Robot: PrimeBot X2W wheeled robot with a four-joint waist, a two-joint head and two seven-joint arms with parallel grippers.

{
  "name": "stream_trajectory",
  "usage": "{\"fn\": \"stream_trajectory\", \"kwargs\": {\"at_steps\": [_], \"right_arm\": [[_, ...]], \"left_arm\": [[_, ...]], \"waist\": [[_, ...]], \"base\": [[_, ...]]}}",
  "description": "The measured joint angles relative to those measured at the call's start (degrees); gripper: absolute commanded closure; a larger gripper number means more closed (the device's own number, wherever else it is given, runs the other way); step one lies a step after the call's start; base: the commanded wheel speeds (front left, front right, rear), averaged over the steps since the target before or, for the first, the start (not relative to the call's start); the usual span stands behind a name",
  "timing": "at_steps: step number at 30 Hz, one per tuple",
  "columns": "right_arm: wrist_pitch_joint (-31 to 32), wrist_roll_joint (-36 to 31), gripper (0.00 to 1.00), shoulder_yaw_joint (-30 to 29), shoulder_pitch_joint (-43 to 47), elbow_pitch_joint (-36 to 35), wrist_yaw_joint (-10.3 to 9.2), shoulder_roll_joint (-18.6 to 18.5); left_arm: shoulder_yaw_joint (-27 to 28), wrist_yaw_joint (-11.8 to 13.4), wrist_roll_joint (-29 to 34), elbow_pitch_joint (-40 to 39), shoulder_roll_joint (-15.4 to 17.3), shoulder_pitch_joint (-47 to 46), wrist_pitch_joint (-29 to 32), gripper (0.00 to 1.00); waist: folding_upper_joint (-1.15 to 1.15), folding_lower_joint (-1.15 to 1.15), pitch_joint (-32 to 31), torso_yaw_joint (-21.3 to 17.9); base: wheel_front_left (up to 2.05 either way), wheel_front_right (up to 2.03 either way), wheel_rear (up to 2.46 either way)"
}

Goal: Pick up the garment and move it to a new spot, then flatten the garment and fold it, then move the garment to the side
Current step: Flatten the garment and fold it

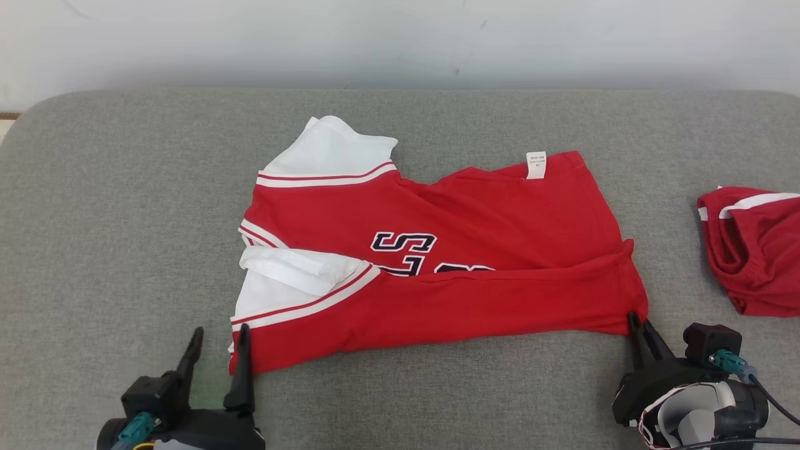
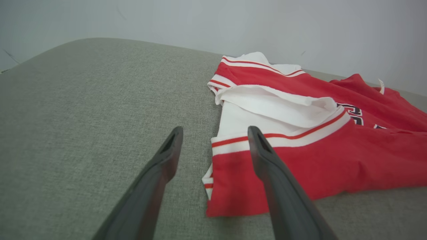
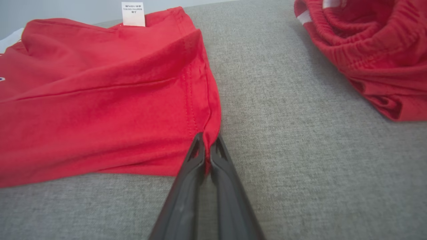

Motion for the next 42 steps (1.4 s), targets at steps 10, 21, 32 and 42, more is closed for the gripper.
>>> {"fn": "stream_trajectory", "kwargs": {"at_steps": [10, 21, 32, 42], "right_arm": [[0.0, 0.0, 1.00, 0.4, 0.0, -0.3, 0.00, -0.2], [0.0, -0.2, 1.00, 0.9, 0.0, -0.8, 0.00, -0.1], [0.0, 0.0, 1.00, 1.3, 0.0, -1.9, 0.00, -0.1], [0.0, 0.2, 1.00, 1.4, 1.3, -1.3, 0.00, 0.3]], "left_arm": [[-2.2, -2.3, -4.6, 3.4, 0.0, 0.3, 0.0, 0.00], [-2.8, -2.9, -9.0, 7.7, 0.0, 0.3, 0.0, 0.00], [-4.1, -4.2, -11.5, 10.7, 0.0, -1.1, -0.1, 1.00], [-2.4, -5.2, -10.4, 12.0, -0.1, 0.2, -0.1, 1.00]], "waist": [[0.01, 0.00, 0.3, -1.0], [0.00, 0.00, 0.0, -1.7], [0.00, 0.00, 0.8, -2.2], [0.00, 0.00, -1.5, -1.9]], "base": [[0.00, 0.00, 0.00], [0.00, 0.00, 0.00], [0.00, 0.00, 0.00], [0.00, 0.00, 0.00]]}}
